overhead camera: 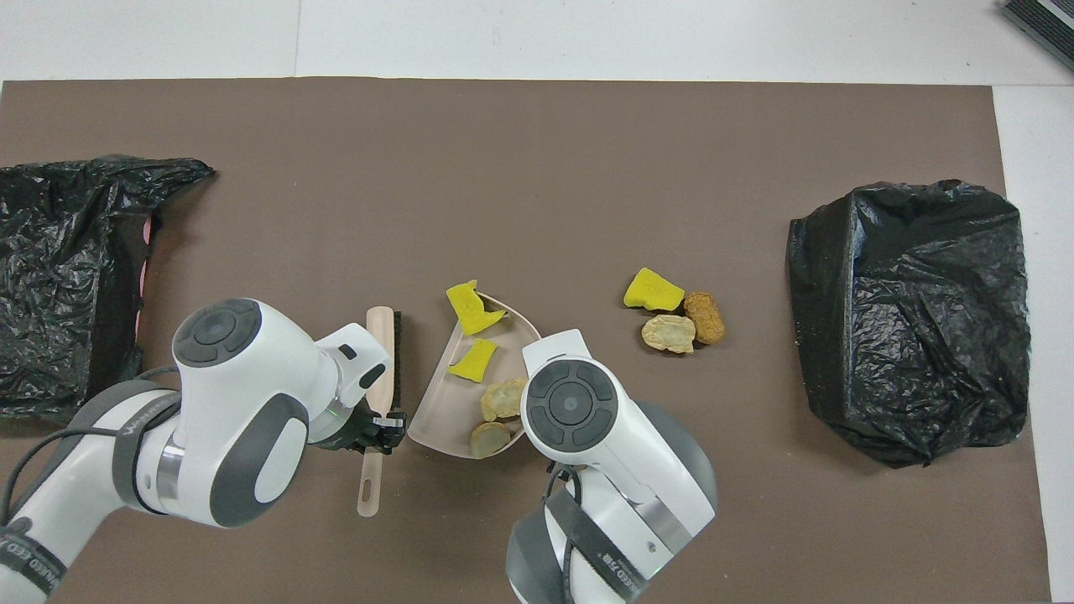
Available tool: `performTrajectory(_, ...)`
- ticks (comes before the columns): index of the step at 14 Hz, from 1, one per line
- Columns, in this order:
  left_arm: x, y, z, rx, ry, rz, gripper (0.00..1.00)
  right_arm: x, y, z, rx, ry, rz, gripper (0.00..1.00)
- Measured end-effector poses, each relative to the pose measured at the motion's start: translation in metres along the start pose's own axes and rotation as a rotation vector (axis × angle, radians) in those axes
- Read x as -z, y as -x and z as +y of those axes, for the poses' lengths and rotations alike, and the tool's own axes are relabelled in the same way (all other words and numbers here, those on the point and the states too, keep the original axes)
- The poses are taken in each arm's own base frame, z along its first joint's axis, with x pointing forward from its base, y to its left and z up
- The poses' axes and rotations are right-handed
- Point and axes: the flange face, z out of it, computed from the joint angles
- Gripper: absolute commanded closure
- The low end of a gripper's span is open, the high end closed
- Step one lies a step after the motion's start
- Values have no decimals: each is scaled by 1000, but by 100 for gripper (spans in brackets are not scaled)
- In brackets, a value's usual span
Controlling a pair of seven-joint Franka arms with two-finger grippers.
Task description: Sweep and dump trash in bin
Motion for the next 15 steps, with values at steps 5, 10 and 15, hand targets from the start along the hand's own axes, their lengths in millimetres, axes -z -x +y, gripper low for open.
performTrajectory(5, 8, -8, -21, -8, -7, 7, 100, 48, 24, 20, -50, 17, 61, 100)
performTrajectory(10, -2, 6, 18, 34, -34, 9, 100, 118, 103, 67, -176, 21, 110, 100)
performTrajectory(15, -29, 59, 103, 77, -83, 40, 100, 164, 240, 152, -204, 20, 134, 100)
